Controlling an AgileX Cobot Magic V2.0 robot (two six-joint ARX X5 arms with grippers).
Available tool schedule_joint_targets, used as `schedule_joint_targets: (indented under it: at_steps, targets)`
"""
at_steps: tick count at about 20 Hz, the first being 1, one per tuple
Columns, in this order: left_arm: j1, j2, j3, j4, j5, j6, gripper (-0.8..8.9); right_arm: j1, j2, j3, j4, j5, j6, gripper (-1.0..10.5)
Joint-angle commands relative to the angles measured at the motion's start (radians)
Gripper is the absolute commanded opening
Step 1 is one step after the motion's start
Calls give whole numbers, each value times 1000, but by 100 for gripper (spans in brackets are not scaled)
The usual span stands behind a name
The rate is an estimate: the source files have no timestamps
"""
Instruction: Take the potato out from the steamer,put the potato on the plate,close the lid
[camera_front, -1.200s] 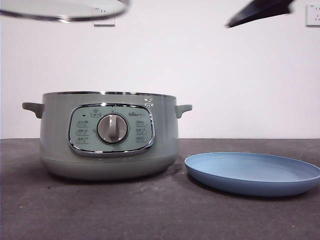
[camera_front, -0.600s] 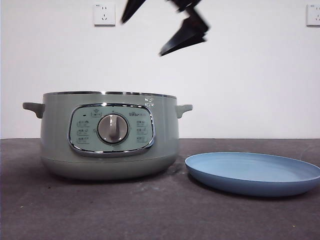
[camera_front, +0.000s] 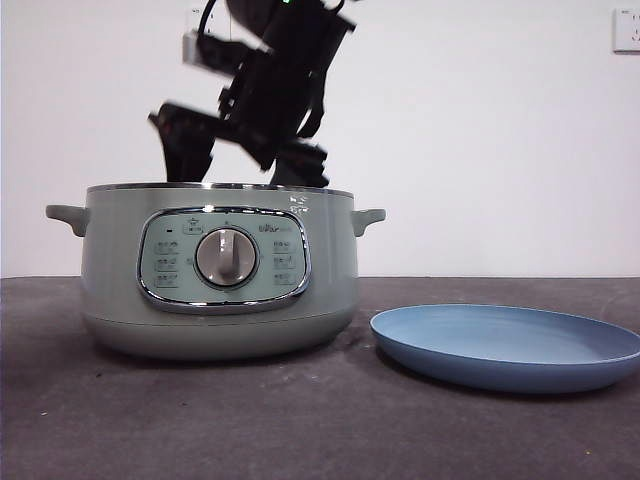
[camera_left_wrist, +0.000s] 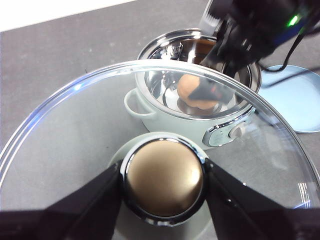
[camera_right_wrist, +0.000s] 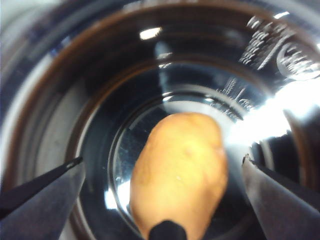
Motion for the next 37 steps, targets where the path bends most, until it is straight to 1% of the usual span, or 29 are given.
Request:
schedule_joint_targets:
  at_steps: [1,4,7,8,10,11,15,18,20,23,24,26,28,30,32,33,35,37]
  targets:
    - [2,-9,3,34,5,-9,-13,13,39,3,26,29,-11,658]
    - [2,-9,3,33,5,-8,-13,13,70,3,27,35,-7,639]
    - [2,-9,3,33,12,-5,-13,13,80,3,27,55,-7,478]
    - [2,-9,3,33,13,-5,-13,13,80,3,27,55,-6,350]
    - [2,-9,3,33,12,-5,-13,13,80,3,25,47,-7,53]
    - [2,-9,3,33,12,-5,-13,13,80,3,25,48,-7,-23]
    - [2,-9,3,44,13,-5,-13,13,24,10,14,51,-7,-12]
    - [2,-7,3,79,20,1,-13,13,-97,10,-13,51,-5,-12]
    - [2,-1,3,101,27,19,-13,9,-198,10,-73,57,0,-12]
    - [2,32,3,146,93,26,-13,-19,-349,10,-205,59,1,-13]
    - [2,45,3,161,100,35,-13,-31,-391,10,-251,58,3,-13]
    - [1,75,3,191,124,47,-13,-67,-467,8,-345,59,8,-14]
    - [1,104,3,221,171,48,-13,-116,-534,-22,-386,58,8,-16]
    - [0,128,3,257,178,49,-13,-171,-600,-115,-381,55,17,-16]
    - [0,153,3,282,202,55,-13,-230,-667,-268,-329,54,19,-16]
    - [0,169,3,297,224,56,-13,-261,-701,-360,-280,47,20,-16]
    - [0,196,3,321,230,56,-13,-310,-750,-539,-170,43,38,-16]
    - [0,224,3,340,230,67,-13,-345,-758,-687,-61,-6,50,-16]
